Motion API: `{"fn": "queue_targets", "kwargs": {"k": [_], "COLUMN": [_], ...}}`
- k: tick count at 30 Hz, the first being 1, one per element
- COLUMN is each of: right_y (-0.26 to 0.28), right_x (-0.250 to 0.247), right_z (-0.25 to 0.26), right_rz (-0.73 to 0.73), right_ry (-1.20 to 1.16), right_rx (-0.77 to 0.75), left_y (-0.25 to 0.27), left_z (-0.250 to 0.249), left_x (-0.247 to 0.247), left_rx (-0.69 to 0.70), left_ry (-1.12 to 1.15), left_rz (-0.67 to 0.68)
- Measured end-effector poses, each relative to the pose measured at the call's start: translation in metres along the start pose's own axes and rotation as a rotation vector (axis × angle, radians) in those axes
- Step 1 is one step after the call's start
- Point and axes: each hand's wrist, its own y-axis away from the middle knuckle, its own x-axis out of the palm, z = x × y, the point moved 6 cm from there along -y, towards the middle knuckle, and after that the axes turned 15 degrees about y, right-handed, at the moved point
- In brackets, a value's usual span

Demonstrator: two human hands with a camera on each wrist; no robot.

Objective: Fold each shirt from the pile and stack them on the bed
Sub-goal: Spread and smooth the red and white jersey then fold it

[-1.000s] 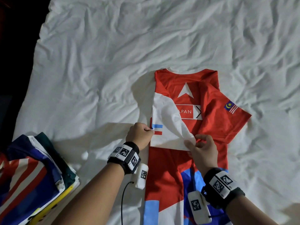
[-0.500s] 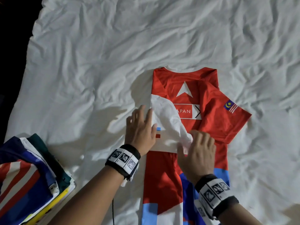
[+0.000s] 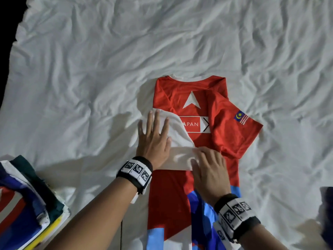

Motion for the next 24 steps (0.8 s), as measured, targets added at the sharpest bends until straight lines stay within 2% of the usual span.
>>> {"fn": "queue_targets", "kwargs": {"k": [3,6,8,10,12,14,16,20,24], "right_y": [-0.023,-0.051,-0.067,-0.086,-0.103,-0.112,-0.112,-0.109,-0.101], "right_x": [-0.027,-0.029,-0.031,-0.031,-0.024,-0.016,-0.008,-0.013,-0.041], "right_z": [-0.054,-0.119,-0.154,-0.174,-0.179,-0.180,-0.179,-0.174,-0.152], "right_rz": [-0.231,-0.320,-0.333,-0.235,-0.031,0.135,0.227,0.204,-0.011], "right_ry": [-0.064,-0.287,-0.293,-0.170,-0.078,-0.020,0.044,0.007,-0.214], "right_rx": [0.219,0.460,0.559,0.546,0.482,0.465,0.478,0.525,0.530], "left_y": [-0.011,-0.018,-0.021,-0.024,-0.027,-0.030,-0.030,-0.028,-0.016], "left_z": [-0.065,-0.123,-0.152,-0.173,-0.184,-0.186,-0.183,-0.168,-0.140], "left_x": [-0.006,0.003,0.015,0.030,0.045,0.055,0.059,0.037,0.004], "left_rx": [0.205,0.342,0.388,0.414,0.401,0.369,0.354,0.309,0.265], "left_ry": [0.122,0.212,0.230,0.162,0.103,0.078,0.097,0.286,0.444], "left_rz": [-0.096,-0.068,-0.012,0.067,0.112,0.125,0.106,-0.008,-0.132]}}
